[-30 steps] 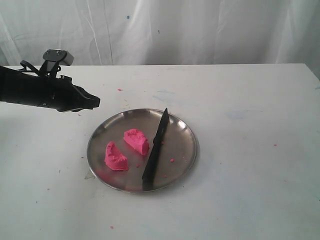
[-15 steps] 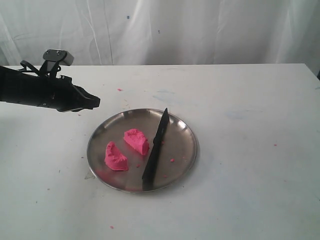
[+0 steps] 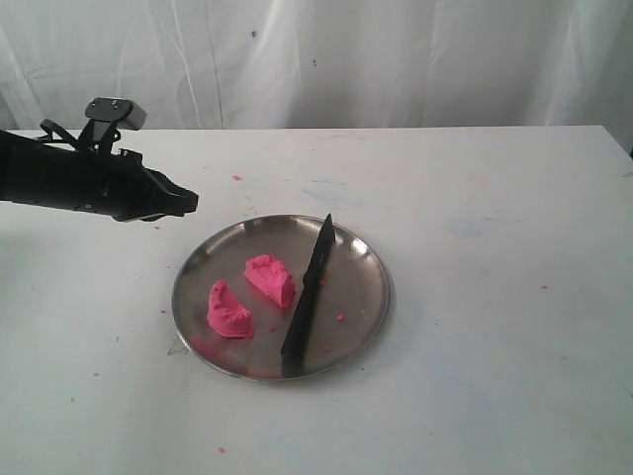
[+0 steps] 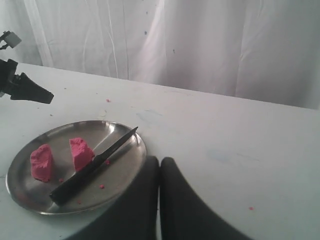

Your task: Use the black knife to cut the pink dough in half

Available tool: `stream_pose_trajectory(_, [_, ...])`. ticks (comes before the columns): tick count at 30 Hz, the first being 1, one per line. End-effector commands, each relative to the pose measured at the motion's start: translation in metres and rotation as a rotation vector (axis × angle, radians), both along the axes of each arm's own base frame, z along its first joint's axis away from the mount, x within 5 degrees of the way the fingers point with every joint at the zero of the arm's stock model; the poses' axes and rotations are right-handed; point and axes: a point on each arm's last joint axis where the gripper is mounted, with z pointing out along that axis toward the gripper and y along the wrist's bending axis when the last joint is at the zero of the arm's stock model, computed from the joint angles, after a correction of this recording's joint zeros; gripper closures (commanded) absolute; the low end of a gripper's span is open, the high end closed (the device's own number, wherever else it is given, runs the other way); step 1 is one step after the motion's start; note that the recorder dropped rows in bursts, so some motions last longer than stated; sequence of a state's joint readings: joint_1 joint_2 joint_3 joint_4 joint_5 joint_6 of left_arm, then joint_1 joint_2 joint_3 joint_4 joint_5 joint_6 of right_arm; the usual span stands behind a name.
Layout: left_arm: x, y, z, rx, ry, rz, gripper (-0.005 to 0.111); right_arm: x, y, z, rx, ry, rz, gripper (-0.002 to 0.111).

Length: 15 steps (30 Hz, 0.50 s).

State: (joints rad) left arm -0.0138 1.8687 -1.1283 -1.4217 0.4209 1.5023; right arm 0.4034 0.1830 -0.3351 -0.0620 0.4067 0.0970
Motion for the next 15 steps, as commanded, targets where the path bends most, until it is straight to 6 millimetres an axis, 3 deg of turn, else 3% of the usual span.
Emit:
stream_pose_trajectory(1, [-0.001,0.000,0.006,-0.019,-0.013,0.000,0.107,-0.004,-0.001,-0.010,-0.004,-0.070,0.006,0.108])
stream_pose_trajectory(15, [-0.001,0.000,0.006,-0.019,-0.013,0.000,0.107,-0.008,-0.009,-0.053,-0.022,-0.037,-0.108,0.108])
